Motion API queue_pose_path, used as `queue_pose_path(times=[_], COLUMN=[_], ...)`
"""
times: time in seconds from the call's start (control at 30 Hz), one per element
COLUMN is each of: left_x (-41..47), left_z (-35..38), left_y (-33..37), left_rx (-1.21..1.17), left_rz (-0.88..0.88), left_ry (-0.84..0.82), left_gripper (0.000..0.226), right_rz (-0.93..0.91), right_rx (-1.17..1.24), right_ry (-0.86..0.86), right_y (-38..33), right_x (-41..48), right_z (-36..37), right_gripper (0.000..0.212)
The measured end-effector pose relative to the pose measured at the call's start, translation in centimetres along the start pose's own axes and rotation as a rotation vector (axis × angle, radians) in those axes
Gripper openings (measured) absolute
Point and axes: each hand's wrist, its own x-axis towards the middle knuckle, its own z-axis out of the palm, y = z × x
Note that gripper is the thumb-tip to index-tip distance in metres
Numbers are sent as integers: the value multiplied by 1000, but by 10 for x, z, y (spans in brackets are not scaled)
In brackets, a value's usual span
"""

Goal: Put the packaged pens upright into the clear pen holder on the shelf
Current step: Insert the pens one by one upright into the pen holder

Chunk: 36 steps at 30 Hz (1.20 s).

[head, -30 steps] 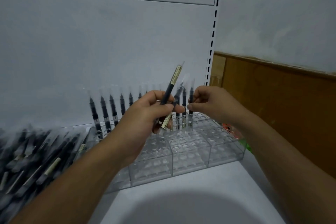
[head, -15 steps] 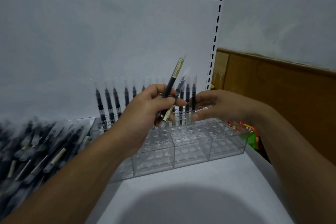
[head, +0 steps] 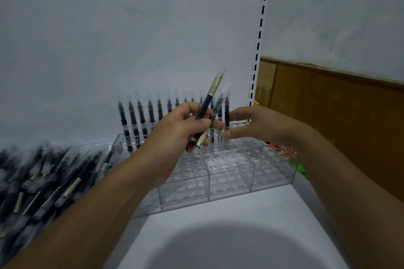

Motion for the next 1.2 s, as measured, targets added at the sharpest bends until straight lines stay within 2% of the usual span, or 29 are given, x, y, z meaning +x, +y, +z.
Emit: queue_pose_path(times=[0.07,0.17,0.27,0.5,0.57,0.63,0.7,0.8,1.0,1.2], left_x=[0,-1,0,-1,0,1,1,2,2,2], left_z=[0,1,1,4,4,3,2,2,2,2], left_y=[1,2,2,1,1,0,-1,-2,-2,-2], left_rx=[5,17,42,67,50,21,36,68,76,77], left_rz=[-2,-7,-10,-9,-14,-26,-29,-22,-22,-22], left_ry=[-5,-14,-22,-45,-16,9,1,-20,-20,-30], left_gripper=[13,13,15,15,15,15,16,16,16,16], right_rz=[-18,-176,-230,-142,-151,-147,-130,-124,-126,-26], right_rx=[-61,179,389,679,796,882,818,641,353,90], right_ry=[109,309,266,216,314,530,740,823,762,484], right_y=[-4,-19,-34,-42,-40,-34,-25,-13,-4,-1], right_x=[-10,-27,-31,-21,-22,-21,-18,-9,6,9], right_z=[-7,-14,-7,10,3,-7,-13,-9,1,9], right_gripper=[67,37,26,11,8,7,8,10,11,12])
